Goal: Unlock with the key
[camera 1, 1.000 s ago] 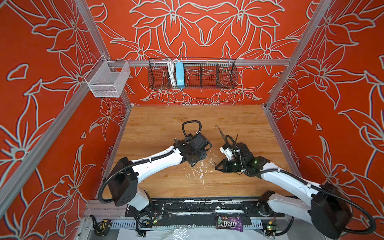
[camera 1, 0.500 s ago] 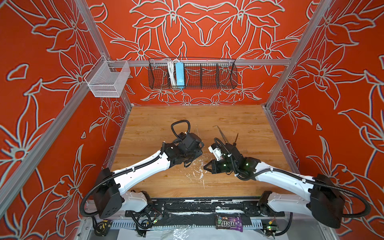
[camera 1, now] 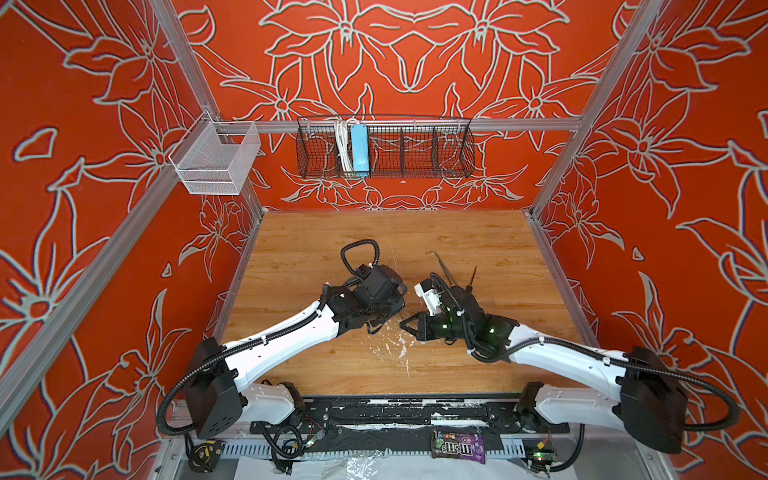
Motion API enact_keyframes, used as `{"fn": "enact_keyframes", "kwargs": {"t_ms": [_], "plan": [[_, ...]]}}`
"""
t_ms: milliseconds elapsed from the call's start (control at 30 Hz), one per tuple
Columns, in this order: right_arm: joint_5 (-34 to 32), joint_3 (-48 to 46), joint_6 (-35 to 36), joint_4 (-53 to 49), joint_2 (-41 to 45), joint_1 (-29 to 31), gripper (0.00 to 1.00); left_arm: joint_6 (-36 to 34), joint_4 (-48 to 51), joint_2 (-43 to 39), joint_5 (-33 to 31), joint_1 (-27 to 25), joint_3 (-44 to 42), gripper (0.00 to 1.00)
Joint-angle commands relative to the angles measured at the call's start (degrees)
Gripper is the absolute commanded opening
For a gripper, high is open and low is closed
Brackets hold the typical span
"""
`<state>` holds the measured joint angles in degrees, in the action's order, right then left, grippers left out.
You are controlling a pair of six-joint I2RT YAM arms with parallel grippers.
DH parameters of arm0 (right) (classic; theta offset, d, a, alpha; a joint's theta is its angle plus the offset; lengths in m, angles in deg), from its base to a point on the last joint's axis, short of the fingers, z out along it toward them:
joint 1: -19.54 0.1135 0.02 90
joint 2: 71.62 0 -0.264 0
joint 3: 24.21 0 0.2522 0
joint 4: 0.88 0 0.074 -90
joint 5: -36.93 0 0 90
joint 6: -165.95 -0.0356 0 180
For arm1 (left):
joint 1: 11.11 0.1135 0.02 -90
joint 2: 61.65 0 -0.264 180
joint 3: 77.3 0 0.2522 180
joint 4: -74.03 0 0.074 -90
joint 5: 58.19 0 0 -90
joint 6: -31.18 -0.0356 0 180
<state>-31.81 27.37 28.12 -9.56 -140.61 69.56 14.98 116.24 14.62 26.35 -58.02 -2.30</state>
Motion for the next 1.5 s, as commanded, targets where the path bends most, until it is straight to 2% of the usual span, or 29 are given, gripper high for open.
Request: {"fn": "enact_keyframes", "kwargs": {"t_ms": [0, 533, 1233, 1467], "plan": [[-2.05, 2.27, -0.1, 0.39, -0.16, 0.5, 0.0, -0.74, 0.62, 0.38, -0.35, 0.14, 1.32, 0.0], [-6.49, 2.8, 1.22, -3.11, 1.45, 0.35, 0.0, -1.73, 0.21, 0.67, 0.44, 0.07, 1.07, 0.0], [-5.57, 5.32, 3.78, -4.88, -2.11, -0.12, 0.0, -3.7, 0.73, 2.23, 2.16, 0.16, 2.66, 0.0], [-4.34, 5.43, 4.78, -6.33, -1.0, -1.86, 0.0, -4.31, 2.83, 2.04, 0.56, 0.15, 2.05, 0.0]]}}
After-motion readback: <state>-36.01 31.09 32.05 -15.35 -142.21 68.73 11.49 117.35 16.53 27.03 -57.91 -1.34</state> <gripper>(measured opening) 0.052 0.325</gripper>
